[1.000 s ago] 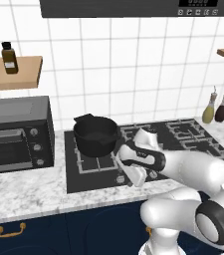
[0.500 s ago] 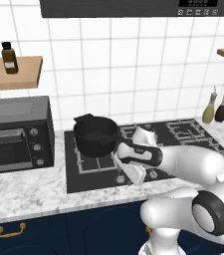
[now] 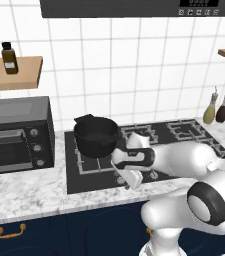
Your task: Turn off the left burner of the stove.
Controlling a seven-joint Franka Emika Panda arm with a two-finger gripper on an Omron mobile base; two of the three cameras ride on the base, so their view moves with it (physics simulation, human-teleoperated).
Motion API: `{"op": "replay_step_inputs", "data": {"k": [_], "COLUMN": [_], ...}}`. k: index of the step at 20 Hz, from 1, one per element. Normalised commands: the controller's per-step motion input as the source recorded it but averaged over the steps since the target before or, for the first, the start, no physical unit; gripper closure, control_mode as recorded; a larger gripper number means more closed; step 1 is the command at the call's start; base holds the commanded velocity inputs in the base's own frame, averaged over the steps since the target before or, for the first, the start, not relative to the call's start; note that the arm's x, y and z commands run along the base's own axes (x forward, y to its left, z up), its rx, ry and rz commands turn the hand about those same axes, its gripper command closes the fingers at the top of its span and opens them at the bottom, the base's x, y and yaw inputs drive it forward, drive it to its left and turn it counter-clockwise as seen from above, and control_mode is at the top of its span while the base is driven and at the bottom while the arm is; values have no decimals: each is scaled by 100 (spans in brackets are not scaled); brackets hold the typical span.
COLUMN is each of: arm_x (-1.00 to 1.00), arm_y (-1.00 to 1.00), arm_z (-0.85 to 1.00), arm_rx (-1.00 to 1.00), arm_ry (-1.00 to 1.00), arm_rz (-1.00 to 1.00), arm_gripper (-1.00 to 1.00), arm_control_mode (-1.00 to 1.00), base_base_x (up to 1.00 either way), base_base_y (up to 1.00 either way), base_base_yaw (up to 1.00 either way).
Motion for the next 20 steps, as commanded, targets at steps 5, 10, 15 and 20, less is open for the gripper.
{"op": "replay_step_inputs", "data": {"k": [5,10,15,20], "arm_x": [21,25,11,0], "arm_y": [0,0,0,-3], "arm_z": [-1,0,-5,-10], "arm_rx": [0,0,0,-1], "arm_ry": [0,0,0,-2], "arm_rz": [1,2,2,0], "arm_gripper": [-100,-100,-100,-100], "arm_control_mode": [-100,-100,-100,-100], "base_base_x": [0,0,0,0], "base_base_y": [0,0,0,0], "base_base_yaw": [0,0,0,0]}}
